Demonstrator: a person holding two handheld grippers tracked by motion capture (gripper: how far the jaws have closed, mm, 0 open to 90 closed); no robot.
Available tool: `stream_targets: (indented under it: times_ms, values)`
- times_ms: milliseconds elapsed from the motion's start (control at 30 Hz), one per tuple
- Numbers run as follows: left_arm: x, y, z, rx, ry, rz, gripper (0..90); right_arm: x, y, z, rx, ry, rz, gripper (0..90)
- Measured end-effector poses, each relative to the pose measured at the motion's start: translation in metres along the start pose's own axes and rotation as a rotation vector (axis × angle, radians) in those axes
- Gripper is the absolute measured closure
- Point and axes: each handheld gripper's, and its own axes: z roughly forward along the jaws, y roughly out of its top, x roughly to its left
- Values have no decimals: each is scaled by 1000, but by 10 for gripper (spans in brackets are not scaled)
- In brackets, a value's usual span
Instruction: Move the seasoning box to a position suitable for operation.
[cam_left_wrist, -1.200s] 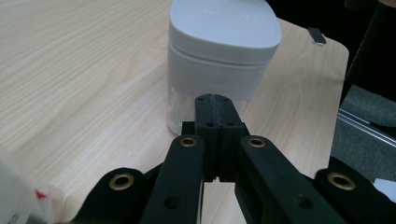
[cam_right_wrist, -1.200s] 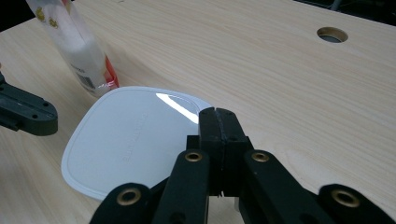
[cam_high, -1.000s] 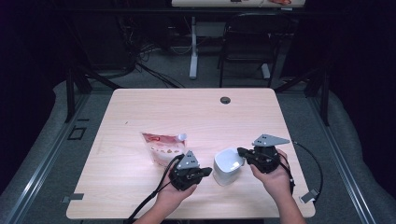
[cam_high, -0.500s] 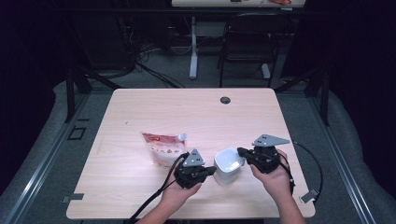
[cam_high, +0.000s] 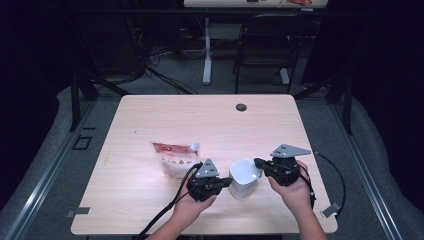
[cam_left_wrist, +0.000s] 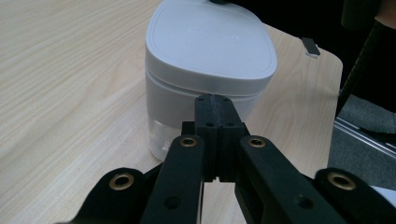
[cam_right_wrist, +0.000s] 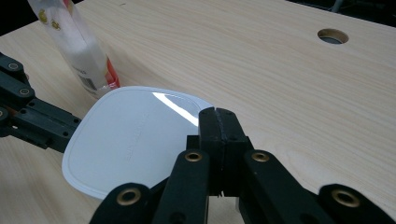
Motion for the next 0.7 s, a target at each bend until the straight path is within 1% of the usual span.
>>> stream_targets:
  times_ms: [267, 300, 367, 467, 500, 533, 567, 600, 667, 700]
  values:
    - [-1, 1, 1, -5, 1, -7, 900, 0, -1, 0, -7, 2, 4, 900]
    - [-1, 1, 1, -5, 3, -2, 900, 1, -1, 0, -5, 1, -1, 900]
    - [-1, 2, 1, -11, 0, -6, 900, 1, 0, -1, 2, 4, -5, 900]
    - [-2, 3, 0, -11, 1, 1, 900, 3, 0, -2, 3, 3, -10, 880]
    - [-2, 4, 0, -10, 4, 4, 900, 6, -1, -3, 5, -12, -26, 865]
    - [-2, 4, 0, -10, 4, 4, 900, 6, -1, -3, 5, -12, -26, 865]
    - [-2, 5, 0, -17, 1, 1, 900, 8, -1, -4, 7, -26, -42, 853]
    - [-2, 5, -1, -21, 1, 2, 900, 8, -2, -5, 9, -30, -51, 841]
    - [-2, 5, -1, -27, 0, 3, 900, 8, -4, -9, 10, -35, -44, 816]
    - [-2, 5, -2, -28, -2, -1, 900, 7, -6, -11, 1, -27, -35, 816]
